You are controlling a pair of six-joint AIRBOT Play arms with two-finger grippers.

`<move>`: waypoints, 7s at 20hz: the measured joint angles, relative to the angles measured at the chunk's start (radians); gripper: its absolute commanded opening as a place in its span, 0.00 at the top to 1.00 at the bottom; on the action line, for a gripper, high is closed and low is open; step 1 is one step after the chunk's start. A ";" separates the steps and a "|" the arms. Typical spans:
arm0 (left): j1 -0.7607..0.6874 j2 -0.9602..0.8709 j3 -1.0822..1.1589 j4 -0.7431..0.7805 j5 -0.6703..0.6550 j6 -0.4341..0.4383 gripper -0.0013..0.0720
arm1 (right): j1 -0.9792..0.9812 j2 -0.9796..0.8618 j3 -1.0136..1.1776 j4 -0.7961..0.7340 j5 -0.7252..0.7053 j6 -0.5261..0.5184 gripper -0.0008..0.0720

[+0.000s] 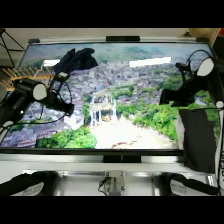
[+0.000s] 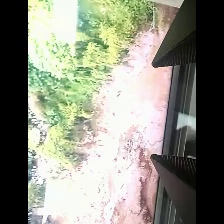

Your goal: Fold the shirts.

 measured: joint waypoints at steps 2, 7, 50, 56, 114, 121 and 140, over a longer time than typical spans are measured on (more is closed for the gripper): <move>0.000 0.000 0.000 0.000 0.000 0.000 0.02 | 0.000 0.000 0.000 0.000 0.000 0.000 0.08; 0.000 0.000 0.000 0.000 0.000 0.000 0.02 | 0.000 0.000 0.000 0.000 0.000 0.000 0.08; 0.327 -1.004 0.789 -1.028 1.012 -0.140 0.22 | 0.001 0.000 0.000 0.216 -0.227 0.011 0.08; 0.313 -1.019 0.789 -1.072 1.118 -0.126 0.93 | 0.001 0.000 0.000 0.217 -0.202 0.011 0.08; 0.175 -0.159 -0.302 -0.533 0.171 -0.090 0.17 | 0.001 -0.163 -0.268 0.182 -0.179 -0.080 0.06; 0.104 -0.192 -0.338 -0.584 0.299 -0.101 0.93 | 0.000 -0.236 -0.269 0.237 -0.225 -0.089 0.06; 0.098 -0.035 -0.286 -0.594 0.303 -0.009 0.93 | 0.001 -0.220 -0.341 0.277 -0.410 -0.044 0.89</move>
